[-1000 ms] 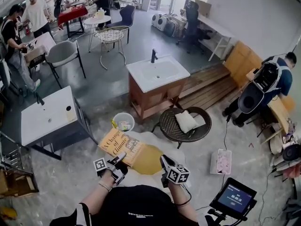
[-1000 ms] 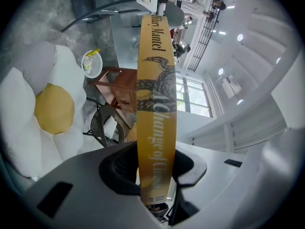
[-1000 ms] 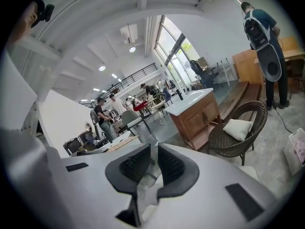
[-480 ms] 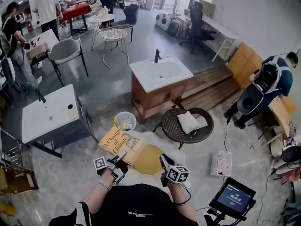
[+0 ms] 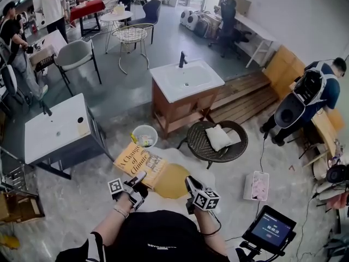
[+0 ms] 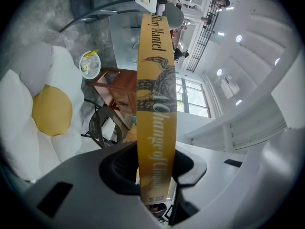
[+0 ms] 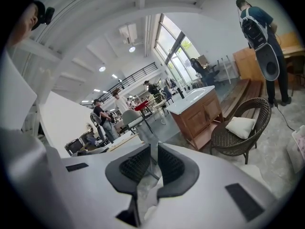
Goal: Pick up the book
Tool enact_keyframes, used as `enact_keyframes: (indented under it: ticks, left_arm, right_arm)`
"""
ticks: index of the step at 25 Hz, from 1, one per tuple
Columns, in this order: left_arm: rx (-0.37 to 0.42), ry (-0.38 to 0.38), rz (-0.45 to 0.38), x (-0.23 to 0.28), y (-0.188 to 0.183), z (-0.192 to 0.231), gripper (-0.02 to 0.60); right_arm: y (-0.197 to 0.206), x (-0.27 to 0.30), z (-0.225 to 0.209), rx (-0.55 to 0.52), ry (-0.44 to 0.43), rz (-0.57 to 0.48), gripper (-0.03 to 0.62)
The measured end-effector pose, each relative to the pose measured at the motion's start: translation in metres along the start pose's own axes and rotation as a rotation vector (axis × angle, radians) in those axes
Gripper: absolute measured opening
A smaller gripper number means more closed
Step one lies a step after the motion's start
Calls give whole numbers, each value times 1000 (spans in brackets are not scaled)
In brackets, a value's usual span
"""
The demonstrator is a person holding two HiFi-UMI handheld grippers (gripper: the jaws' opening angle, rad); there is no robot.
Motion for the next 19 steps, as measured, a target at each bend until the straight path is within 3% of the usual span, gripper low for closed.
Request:
enact_keyframes:
  ticks: [19]
  left_arm:
    - [-14, -4, -4, -7, 5, -5, 152]
  right_arm:
    - [0, -8, 6, 17, 11, 2, 63]
Point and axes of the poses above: the fingertips, and each gripper's own axes: x forward along the fingers, z to its left, y out of its underside, the point moved 5 cm from there along -x, backward along the fingers, and after that the axes turned 6 degrees about z, right-handed, at the moved point
